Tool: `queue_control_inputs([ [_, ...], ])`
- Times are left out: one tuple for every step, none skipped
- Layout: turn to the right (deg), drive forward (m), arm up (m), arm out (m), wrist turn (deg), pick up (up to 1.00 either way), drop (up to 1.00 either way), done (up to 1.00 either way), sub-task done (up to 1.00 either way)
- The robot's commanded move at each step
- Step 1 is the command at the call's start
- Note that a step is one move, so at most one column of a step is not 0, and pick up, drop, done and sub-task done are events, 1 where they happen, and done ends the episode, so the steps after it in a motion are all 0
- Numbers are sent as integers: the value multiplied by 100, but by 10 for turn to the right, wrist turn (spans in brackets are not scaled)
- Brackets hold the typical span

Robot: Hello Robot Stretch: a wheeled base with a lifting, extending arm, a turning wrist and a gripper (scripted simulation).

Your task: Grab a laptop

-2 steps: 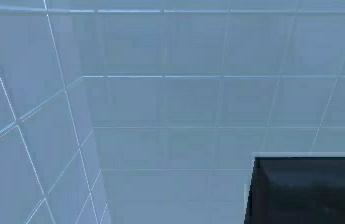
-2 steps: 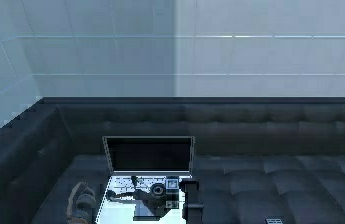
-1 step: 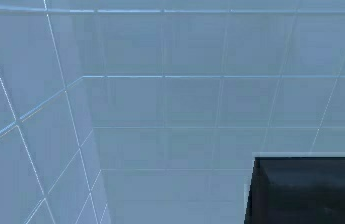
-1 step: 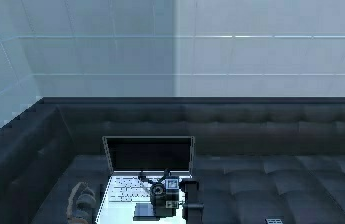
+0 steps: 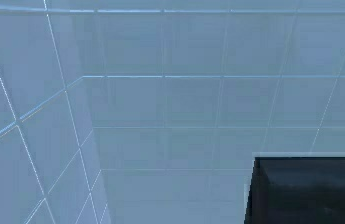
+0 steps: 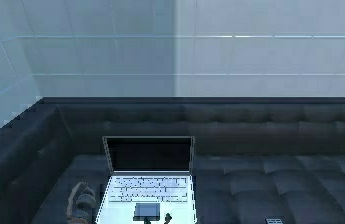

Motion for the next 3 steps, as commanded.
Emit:
queue_control_inputs([
  [0, 0, 0, 0, 0, 100, 0, 0, 0],
  [0, 0, 10, 0, 0, 0, 0, 0, 0],
  [0, 0, 0, 0, 0, 0, 0, 100, 0],
])
